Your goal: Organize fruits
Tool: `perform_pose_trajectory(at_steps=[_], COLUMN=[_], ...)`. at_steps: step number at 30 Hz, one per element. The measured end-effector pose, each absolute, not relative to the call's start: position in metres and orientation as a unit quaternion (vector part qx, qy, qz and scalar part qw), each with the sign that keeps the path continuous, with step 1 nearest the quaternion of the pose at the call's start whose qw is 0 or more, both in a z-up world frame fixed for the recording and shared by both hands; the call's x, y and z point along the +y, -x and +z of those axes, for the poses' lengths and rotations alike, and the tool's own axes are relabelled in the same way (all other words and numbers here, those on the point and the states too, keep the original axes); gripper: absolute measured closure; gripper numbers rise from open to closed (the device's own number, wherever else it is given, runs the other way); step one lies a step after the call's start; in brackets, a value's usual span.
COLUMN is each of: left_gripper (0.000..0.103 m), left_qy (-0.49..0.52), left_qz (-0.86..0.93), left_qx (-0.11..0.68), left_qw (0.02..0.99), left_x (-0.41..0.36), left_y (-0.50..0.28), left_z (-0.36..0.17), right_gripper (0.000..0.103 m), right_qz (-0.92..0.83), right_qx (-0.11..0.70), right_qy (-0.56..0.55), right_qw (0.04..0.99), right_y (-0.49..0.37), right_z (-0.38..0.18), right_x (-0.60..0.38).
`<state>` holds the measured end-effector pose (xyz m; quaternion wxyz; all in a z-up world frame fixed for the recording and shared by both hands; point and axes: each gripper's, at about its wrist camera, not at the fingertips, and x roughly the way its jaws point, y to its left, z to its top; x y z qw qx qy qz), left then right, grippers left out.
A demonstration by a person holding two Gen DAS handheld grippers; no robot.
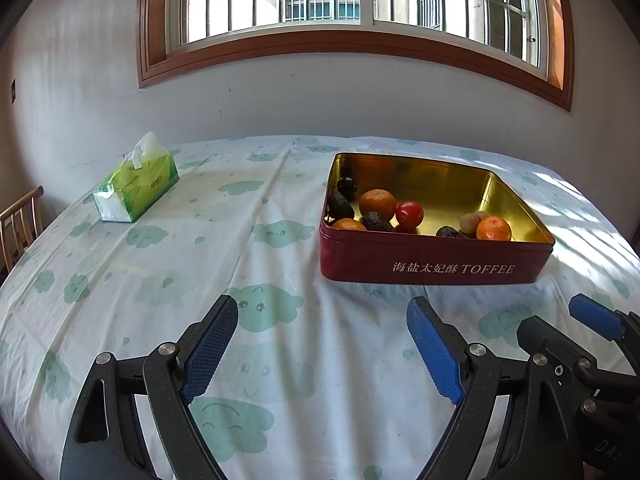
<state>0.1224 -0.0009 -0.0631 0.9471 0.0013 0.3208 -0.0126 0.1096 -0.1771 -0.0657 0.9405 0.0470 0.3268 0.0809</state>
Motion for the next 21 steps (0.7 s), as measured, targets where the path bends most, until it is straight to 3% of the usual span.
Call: perform_pose_trajectory(at_steps=[21], left_gripper=[0.015], left_qy=[-0.001], left_qz=[-0.012], left_qx=[0.321], left_qw=[0.947], left_x=[-0.0008], left_y=[-0.1218], left_z=[-0.0628], right_gripper=[0.025], right_qz=[0.08], right_qx=[0.327], right_qy=[-0.047], right_qw=[0.94], right_y=[-0.11], right_z=[-0.0659], right_x=[-0.178])
